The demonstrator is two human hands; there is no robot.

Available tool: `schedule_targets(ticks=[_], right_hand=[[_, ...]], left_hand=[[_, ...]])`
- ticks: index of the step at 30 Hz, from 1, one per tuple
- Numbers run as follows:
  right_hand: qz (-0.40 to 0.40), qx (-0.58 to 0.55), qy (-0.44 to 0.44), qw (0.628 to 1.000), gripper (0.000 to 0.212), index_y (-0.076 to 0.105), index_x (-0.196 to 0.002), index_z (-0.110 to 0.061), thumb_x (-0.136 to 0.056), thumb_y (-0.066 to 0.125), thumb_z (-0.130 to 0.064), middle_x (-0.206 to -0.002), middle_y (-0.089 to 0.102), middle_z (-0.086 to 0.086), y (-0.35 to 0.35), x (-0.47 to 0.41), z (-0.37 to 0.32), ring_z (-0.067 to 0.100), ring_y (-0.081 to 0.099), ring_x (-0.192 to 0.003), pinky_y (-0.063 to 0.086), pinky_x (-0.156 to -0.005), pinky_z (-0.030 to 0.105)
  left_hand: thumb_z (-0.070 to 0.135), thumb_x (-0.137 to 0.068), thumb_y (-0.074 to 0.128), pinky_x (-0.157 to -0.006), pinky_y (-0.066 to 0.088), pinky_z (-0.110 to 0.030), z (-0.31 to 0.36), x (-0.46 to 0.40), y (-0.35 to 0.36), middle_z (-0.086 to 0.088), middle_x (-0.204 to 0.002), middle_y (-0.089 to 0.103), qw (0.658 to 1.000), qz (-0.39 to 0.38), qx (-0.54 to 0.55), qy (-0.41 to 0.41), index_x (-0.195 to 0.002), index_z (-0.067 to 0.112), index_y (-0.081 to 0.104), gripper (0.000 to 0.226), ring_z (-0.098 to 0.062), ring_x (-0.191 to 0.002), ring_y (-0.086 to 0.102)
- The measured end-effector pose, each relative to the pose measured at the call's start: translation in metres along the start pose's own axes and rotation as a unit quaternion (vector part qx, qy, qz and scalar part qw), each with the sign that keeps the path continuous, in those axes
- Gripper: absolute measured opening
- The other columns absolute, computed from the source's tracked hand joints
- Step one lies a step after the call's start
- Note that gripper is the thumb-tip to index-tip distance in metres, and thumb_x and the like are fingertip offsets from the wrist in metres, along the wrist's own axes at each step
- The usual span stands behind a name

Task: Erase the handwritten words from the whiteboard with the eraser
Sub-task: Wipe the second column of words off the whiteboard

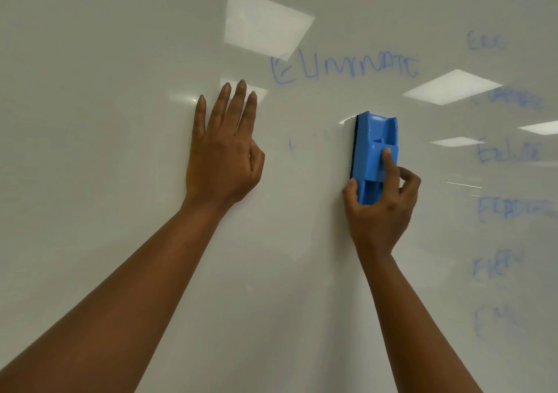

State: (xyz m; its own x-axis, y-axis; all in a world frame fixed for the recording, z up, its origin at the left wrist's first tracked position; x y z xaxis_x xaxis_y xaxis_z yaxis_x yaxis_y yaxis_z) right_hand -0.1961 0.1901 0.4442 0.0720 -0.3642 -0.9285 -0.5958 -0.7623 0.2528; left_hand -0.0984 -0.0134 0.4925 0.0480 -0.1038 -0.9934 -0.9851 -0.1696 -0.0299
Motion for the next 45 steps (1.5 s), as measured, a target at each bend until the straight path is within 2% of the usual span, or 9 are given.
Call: schedule_targets(ticks=[7, 13, 16, 19, 23, 26, 30, 41, 45], right_hand=[[-0.077, -0.016, -0.117, 0.99, 0.066, 0.046, -0.133, -0.007, -0.074, 0.066, -0.029, -0.113, 0.051, 0.021, 0.018, 0.028, -0.051, 0.027, 0.052, -0.094, 0.042, -0.068, 0.022], [-0.103, 0.011, -0.209, 0.972, 0.062, 0.04, -0.132, -0.019, -0.075, 0.06, -0.032, -0.112, 0.055, 0.02, 0.01, 0.044, -0.04, 0.02, 0.046, -0.093, 0.05, -0.069, 0.03], [-0.077, 0.015, -0.153, 0.985, 0.064, 0.044, -0.132, -0.016, -0.072, 0.065, -0.025, -0.113, 0.054, 0.021, 0.004, 0.032, -0.025, 0.026, 0.051, -0.091, 0.053, -0.066, 0.039], [-0.056, 0.004, -0.081, 0.995, 0.066, 0.046, -0.133, -0.012, -0.072, 0.066, -0.023, -0.116, 0.051, 0.021, 0.009, 0.026, -0.027, 0.029, 0.052, -0.093, 0.052, -0.067, 0.035], [-0.07, -0.015, -0.112, 0.991, 0.069, 0.039, -0.136, -0.013, -0.074, 0.066, -0.028, -0.12, 0.045, 0.017, 0.018, 0.039, -0.048, 0.022, 0.047, -0.097, 0.046, -0.07, 0.025], [-0.094, -0.016, -0.162, 0.982, 0.068, 0.032, -0.136, -0.019, -0.076, 0.061, -0.032, -0.122, 0.035, 0.008, 0.019, 0.057, -0.057, 0.016, 0.041, -0.097, 0.045, -0.074, 0.024], [-0.102, -0.008, -0.189, 0.977, 0.063, 0.035, -0.133, -0.022, -0.076, 0.059, -0.032, -0.121, 0.037, 0.005, 0.009, 0.073, -0.046, 0.016, 0.042, -0.096, 0.047, -0.072, 0.027], [-0.104, -0.008, -0.124, 0.987, 0.061, 0.04, -0.129, -0.019, -0.077, 0.055, -0.046, -0.122, 0.041, 0.008, 0.007, 0.08, -0.041, 0.017, 0.044, -0.099, 0.048, -0.072, 0.028], [-0.143, -0.017, -0.13, 0.981, 0.059, 0.039, -0.126, -0.019, -0.075, 0.064, -0.034, -0.119, 0.052, 0.018, 0.008, 0.073, -0.045, 0.025, 0.054, -0.097, 0.052, -0.068, 0.031]], left_hand=[[0.018, -0.084, 0.03, -0.117, 0.009, -0.049, -0.001, 0.0, -0.001, -0.014, -0.154, 0.024, 1.0, -0.008, -0.001, -0.002, -0.144, 0.004, 0.03, 0.062, -0.029, -0.143, 0.018], [0.021, -0.082, 0.023, -0.117, 0.009, -0.049, -0.001, 0.001, -0.001, -0.014, -0.153, 0.024, 1.0, -0.017, 0.0, 0.001, -0.144, 0.004, 0.03, 0.065, -0.029, -0.143, 0.018], [0.021, -0.081, 0.022, -0.117, 0.01, -0.049, 0.0, 0.001, -0.001, -0.014, -0.153, 0.024, 1.0, -0.015, 0.001, 0.0, -0.144, 0.004, 0.03, 0.066, -0.029, -0.143, 0.018], [0.021, -0.081, 0.021, -0.117, 0.01, -0.049, 0.0, 0.001, -0.001, -0.014, -0.153, 0.024, 1.0, -0.016, 0.003, -0.001, -0.144, 0.004, 0.029, 0.066, -0.03, -0.143, 0.018], [0.021, -0.082, 0.022, -0.117, 0.01, -0.049, 0.0, 0.001, 0.0, -0.014, -0.153, 0.024, 1.0, -0.017, 0.002, -0.002, -0.144, 0.004, 0.03, 0.066, -0.029, -0.143, 0.018], [0.022, -0.083, 0.022, -0.117, 0.01, -0.049, -0.001, 0.001, 0.0, -0.014, -0.153, 0.024, 1.0, -0.017, 0.002, -0.001, -0.144, 0.004, 0.03, 0.064, -0.029, -0.143, 0.018], [0.02, -0.083, 0.025, -0.117, 0.01, -0.049, -0.001, 0.002, 0.0, -0.014, -0.153, 0.025, 1.0, -0.016, 0.0, 0.002, -0.144, 0.005, 0.03, 0.063, -0.029, -0.143, 0.019], [0.02, -0.083, 0.026, -0.116, 0.01, -0.048, 0.001, 0.004, -0.001, -0.014, -0.152, 0.026, 1.0, -0.011, -0.008, 0.004, -0.144, 0.005, 0.03, 0.064, -0.029, -0.142, 0.021], [0.019, -0.083, 0.028, -0.116, 0.01, -0.048, 0.0, 0.004, -0.001, -0.014, -0.152, 0.027, 1.0, -0.01, -0.008, 0.003, -0.144, 0.005, 0.031, 0.063, -0.03, -0.142, 0.021]])
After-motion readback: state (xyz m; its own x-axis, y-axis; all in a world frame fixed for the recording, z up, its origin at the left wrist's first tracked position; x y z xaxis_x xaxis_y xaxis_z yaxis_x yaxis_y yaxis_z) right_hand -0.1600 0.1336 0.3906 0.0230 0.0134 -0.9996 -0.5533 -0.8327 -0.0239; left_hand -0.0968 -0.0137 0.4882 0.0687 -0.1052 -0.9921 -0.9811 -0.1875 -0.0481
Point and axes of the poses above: each hand's wrist, its own x-axis away from the middle knuckle, its own y-axis out of the palm, z = x × y, the point moved 5 cm from there along -x, towards the middle knuckle
